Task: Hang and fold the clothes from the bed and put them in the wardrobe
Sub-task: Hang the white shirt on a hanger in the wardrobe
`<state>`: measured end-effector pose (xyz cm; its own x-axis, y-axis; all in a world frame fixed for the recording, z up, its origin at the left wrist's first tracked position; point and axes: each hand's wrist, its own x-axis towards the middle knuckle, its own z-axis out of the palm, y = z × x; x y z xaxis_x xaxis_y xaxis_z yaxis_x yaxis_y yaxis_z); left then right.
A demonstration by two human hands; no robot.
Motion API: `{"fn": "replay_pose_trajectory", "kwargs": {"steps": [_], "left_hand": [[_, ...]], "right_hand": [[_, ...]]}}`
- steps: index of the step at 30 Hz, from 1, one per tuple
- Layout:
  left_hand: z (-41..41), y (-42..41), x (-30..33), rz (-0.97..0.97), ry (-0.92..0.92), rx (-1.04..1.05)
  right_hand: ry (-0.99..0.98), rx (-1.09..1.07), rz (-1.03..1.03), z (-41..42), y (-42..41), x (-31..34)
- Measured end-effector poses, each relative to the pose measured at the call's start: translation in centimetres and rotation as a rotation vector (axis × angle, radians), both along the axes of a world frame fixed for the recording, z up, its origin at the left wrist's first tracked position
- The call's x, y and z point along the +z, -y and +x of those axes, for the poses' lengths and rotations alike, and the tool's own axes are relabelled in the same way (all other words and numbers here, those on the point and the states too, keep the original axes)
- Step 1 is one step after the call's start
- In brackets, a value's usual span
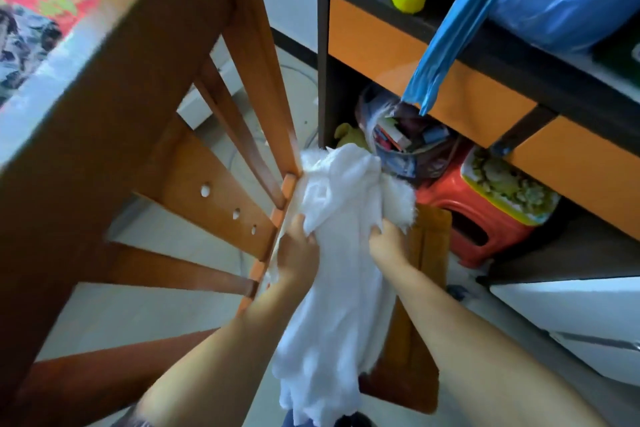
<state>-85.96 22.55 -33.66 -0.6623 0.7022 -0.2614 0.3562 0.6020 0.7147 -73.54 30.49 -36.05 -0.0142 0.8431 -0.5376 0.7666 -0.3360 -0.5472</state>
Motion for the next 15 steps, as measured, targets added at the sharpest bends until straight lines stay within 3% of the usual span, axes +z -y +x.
{"fn": "replay_pose_trajectory", "kwargs": {"steps": [3,5,7,10,12,15], "left_hand": [[1.0,0.5,5.1,0.198,0.091,0.102],[1.5,1.0,8.6,0.232,0.158,0.086],[2.2,2.3,12.6,0.192,0.229,0.001],[4.7,6.2,19.1,0.266,0.127,-0.259],[6.4,10.3,22.7,0.315,0.032,-0.512],[7.0,15.3,25.8,0.186,0.130,-0.844]], "right_hand": [[-0.132,-0.051,0.059,0.9,0.4,4.4],[-0.313,-0.112,0.052,1.4,0.7,8.5],[-0.583,-0.224,-0.081,1.9,1.0,13.6],[-1.008,-0.197,-0.470,3.2,2.6,21.3],[-1.061,-0.055,-0.564,3.7,4.7,25.5],[-0.989,0.162,-0.514,4.3,8.0,30.3]]}}
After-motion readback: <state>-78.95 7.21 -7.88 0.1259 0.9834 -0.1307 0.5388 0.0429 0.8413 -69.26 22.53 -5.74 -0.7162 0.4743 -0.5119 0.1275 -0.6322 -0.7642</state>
